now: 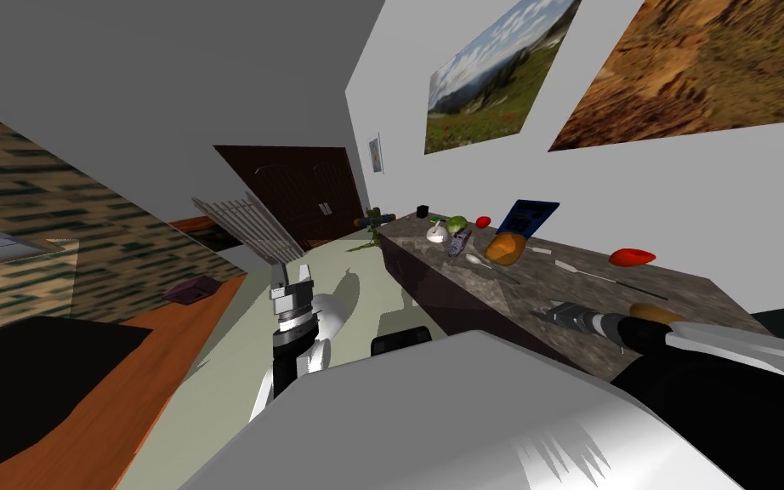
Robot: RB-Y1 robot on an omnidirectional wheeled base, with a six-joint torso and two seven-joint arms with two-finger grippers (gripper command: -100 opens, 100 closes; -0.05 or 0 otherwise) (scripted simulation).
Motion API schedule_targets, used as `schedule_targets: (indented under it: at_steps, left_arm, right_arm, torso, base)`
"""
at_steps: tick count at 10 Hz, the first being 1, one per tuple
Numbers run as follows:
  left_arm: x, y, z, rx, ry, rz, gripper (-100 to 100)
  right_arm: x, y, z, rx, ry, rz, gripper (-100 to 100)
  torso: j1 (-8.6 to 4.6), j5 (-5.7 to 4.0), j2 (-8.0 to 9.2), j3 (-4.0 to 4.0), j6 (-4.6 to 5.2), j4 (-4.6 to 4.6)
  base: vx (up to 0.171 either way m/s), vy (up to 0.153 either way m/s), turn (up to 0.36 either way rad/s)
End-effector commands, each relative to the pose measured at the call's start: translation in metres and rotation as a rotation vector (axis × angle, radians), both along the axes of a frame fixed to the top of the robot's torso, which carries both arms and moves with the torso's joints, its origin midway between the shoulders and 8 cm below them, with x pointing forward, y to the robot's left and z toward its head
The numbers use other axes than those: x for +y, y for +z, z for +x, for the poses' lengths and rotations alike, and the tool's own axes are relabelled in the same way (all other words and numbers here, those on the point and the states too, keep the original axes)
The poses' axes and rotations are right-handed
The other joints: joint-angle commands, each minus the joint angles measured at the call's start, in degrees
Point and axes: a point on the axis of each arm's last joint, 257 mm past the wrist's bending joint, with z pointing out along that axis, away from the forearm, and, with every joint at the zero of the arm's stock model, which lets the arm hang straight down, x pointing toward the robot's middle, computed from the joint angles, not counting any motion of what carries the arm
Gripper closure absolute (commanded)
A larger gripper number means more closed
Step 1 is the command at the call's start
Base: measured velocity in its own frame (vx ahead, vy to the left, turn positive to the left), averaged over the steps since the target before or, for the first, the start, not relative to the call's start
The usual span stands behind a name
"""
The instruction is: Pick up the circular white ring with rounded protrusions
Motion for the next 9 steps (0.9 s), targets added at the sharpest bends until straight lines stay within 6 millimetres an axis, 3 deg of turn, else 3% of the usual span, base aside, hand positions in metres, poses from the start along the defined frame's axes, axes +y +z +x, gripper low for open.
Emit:
schedule_targets:
  at_steps: [1,2,6,7,8,9]
  left_arm:
    - [0.0,0.0,0.0,0.0,0.0,0.0,0]
    - [0.0,0.0,0.0,0.0,0.0,0.0,0]
    - [0.0,0.0,0.0,0.0,0.0,0.0,0]
    - [0.0,0.0,0.0,0.0,0.0,0.0,0]
    - [0.0,0.0,0.0,0.0,0.0,0.0,0]
    - [0.0,0.0,0.0,0.0,0.0,0.0,0]
  right_arm:
    - [0.0,0.0,0.0,0.0,0.0,0.0,-100]
    - [0.0,-0.001,0.0,0.001,-0.001,-0.001,100]
    - [-0.001,0.0,0.0,0.001,0.001,-0.004,100]
    - [-0.001,0.0,0.0,0.001,0.001,-0.003,0]
    - [0.0,0.01,0.007,0.0,0.012,-0.003,100]
    - [0.0,0.014,0.01,0.0,0.019,-0.003,100]
  torso:
    - [0.0,0.0,0.0,0.0,0.0,0.0]
    - [0.05,0.02,0.05,0.02,0.02,0.01]
    - [0.11,-0.07,0.15,0.09,0.03,0.04]
    - [0.12,-0.07,0.15,0.09,0.04,0.04]
    - [0.12,-0.07,0.14,0.08,0.03,0.04]
    - [0.19,-0.03,0.21,0.12,0.09,0.05]
  base:
    - [0.019,-0.018,0.022]
    - [0.0,0.0,0.0]
    - [0.0,-0.002,0.0]
    - [0.0,0.0,0.0]
    - [-0.021,0.017,-0.127]
    - [-0.037,0.03,-0.109]
